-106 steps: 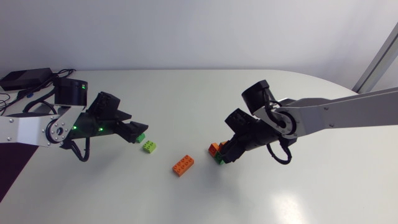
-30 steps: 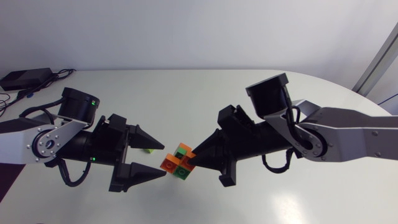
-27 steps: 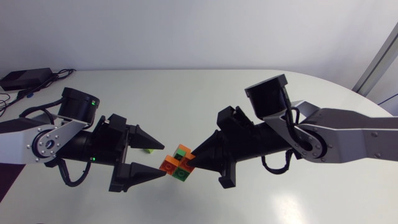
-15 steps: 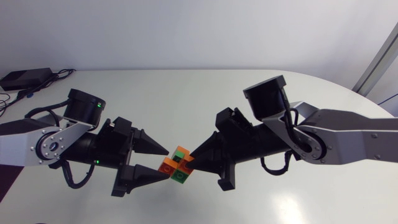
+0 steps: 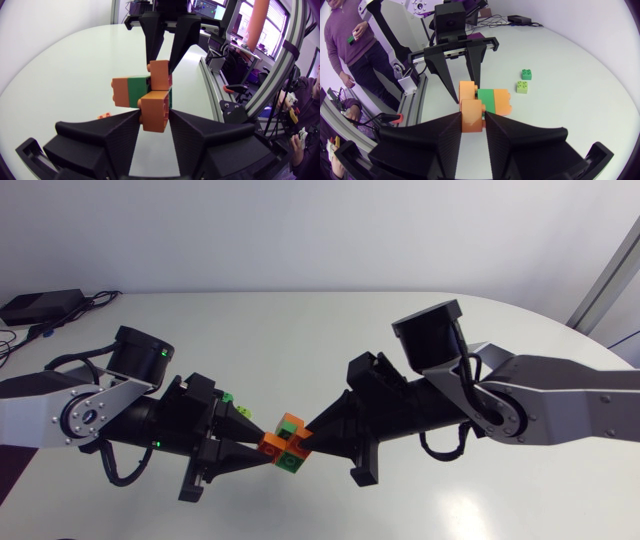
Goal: Disassemble duplo
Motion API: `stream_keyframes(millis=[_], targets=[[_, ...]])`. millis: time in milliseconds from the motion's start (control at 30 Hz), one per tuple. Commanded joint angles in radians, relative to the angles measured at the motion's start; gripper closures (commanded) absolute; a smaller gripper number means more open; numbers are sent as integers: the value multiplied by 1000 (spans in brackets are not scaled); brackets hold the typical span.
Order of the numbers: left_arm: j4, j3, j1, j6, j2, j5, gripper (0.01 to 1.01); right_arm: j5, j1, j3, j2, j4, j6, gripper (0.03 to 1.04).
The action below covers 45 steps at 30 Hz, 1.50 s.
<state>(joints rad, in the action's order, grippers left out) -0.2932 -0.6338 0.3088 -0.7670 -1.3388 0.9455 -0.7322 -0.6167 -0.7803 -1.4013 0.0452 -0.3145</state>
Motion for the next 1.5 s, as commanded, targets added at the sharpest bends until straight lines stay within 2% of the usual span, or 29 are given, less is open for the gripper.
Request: stream_keyframes(millis=[0,233,367,467,567,667,900,1267,1467], targets=[[-14,6,0,-20,-14,6,757,10,-11,30,15,-7,-18,800],[-15,6,-4,-23,-13,7,834,71,-32,35,15,-8,-37,798],[-15,8,-5,-26,-14,7,839,88,-38,38,16,-10,-41,798],[-15,6,-5,-25,-16,7,893,106,-38,38,19,-11,-43,798],[-14,8,-13,-35,-17,7,997,117,-38,41,27,-19,-44,798],[-14,3,-17,-34,-25,7,1002,139,-38,46,33,-22,-51,798],[-12,-7,-22,-28,-45,7,1002,278,-94,81,67,-50,-103,798],[-12,-24,-34,-22,-72,7,1002,373,-155,122,114,-51,-179,798],[-12,-27,-36,-22,-77,6,1002,375,-158,127,124,-50,-184,798]])
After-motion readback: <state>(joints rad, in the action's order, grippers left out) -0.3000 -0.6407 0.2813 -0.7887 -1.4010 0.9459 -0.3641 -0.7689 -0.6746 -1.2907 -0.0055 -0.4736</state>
